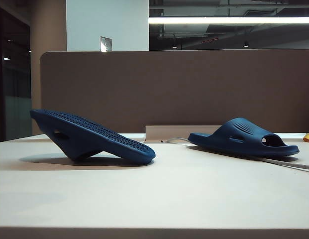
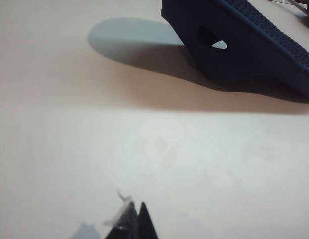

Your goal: Interlock the pair of blue slippers on the table with their fronts facing up.

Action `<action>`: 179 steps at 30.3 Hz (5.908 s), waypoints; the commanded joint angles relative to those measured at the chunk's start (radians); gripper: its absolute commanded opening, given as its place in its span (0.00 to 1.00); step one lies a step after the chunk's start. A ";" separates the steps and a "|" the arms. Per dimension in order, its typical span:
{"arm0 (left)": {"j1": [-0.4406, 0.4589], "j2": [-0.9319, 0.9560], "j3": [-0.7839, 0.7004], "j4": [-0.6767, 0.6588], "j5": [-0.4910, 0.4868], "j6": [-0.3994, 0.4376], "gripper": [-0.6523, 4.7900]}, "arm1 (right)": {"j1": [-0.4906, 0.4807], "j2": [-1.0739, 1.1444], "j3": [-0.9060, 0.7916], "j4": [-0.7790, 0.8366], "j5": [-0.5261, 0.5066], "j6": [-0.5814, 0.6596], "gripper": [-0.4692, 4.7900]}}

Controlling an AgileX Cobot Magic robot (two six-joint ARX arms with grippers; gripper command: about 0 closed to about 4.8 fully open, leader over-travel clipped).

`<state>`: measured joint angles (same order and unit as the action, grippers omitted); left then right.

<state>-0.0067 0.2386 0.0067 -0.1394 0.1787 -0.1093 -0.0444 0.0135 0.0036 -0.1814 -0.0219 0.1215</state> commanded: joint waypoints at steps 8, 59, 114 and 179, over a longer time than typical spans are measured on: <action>0.000 -0.001 0.002 0.006 0.000 -0.003 0.11 | 0.001 0.000 0.000 0.010 0.005 -0.003 0.13; 0.002 0.738 0.931 -0.221 0.387 -0.307 0.12 | 0.002 0.001 0.000 0.014 -0.097 0.323 0.13; 0.189 1.470 0.960 0.300 0.733 -0.446 0.11 | 0.002 0.002 -0.001 0.026 -0.198 0.349 0.13; 0.124 1.469 0.959 0.728 1.043 -0.945 0.11 | 0.002 1.067 0.489 0.388 -0.422 0.263 0.42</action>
<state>0.1184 1.7134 0.9642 0.5198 1.1637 -1.1206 -0.0433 1.0836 0.4900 0.1944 -0.4458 0.2932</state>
